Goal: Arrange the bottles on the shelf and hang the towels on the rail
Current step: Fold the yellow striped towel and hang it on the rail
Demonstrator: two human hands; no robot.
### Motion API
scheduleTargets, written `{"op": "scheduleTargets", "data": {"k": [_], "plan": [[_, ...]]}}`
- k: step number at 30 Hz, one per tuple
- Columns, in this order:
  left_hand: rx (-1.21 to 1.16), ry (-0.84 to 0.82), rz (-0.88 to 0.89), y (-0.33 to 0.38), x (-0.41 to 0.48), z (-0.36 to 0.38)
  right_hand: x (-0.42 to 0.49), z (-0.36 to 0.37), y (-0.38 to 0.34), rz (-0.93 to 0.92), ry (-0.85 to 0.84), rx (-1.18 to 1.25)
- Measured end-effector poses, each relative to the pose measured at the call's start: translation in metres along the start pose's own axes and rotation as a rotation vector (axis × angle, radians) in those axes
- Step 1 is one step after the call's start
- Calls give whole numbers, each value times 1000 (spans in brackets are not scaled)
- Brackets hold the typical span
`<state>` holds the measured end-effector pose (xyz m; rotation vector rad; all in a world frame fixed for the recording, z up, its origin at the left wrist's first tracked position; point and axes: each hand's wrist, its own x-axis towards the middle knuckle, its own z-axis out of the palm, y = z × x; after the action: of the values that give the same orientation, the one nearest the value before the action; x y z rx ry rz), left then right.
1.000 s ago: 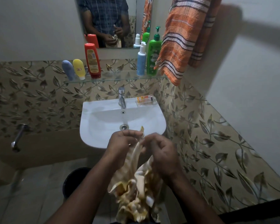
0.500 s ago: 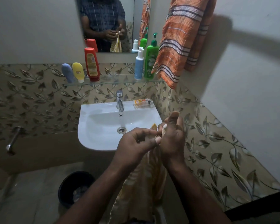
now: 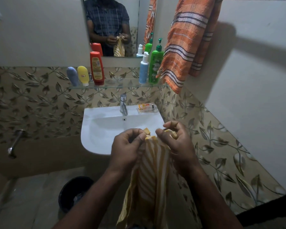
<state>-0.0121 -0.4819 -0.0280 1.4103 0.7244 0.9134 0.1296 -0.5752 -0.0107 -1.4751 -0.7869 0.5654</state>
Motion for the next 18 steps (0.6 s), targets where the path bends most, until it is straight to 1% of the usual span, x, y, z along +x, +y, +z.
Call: {"op": "scheduleTargets", "data": {"k": [3,5,8,10,14,18], "plan": [[5,-10,-21,2,5,-11,-4,-17,1,-24,-148,-25],[4,-13,-33,1,3,-12,-3,-21,3,-73,-197,-61],[-2,18,-50,-1,3,-15,-1,-24,6,-84,-95,-42],[-7,37,-58,0,3,-20,-1,-25,12,-43,-30,11],[1,59,-61,3,1,-25,-6,-20,21,125,48,265],[-20,52,-50,1,1,-31,-12,-13,21,264,58,379]]}}
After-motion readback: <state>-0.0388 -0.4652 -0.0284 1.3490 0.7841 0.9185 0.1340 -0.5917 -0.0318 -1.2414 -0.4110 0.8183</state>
